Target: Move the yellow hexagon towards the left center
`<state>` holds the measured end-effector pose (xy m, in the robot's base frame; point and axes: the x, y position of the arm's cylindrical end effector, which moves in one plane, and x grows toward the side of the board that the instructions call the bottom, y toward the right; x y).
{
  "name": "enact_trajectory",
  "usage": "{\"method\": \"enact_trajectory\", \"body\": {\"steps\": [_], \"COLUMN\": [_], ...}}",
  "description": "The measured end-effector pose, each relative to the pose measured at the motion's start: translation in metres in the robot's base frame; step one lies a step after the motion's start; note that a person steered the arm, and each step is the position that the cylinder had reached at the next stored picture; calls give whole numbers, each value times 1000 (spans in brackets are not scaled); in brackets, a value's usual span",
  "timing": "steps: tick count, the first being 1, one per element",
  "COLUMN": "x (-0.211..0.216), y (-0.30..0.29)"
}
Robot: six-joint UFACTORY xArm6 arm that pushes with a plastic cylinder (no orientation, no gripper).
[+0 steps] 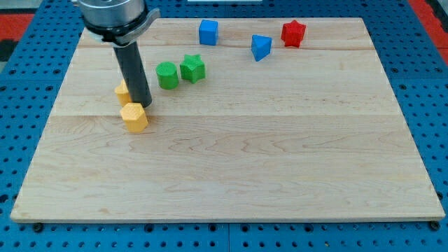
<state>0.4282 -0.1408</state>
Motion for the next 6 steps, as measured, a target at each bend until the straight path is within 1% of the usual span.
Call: {"method": "enact_trajectory", "body": {"steps": [1, 2, 3, 4, 5, 6], "x": [33, 69, 57, 33, -5, -18], "y": [96, 76, 7, -34, -50, -54]}}
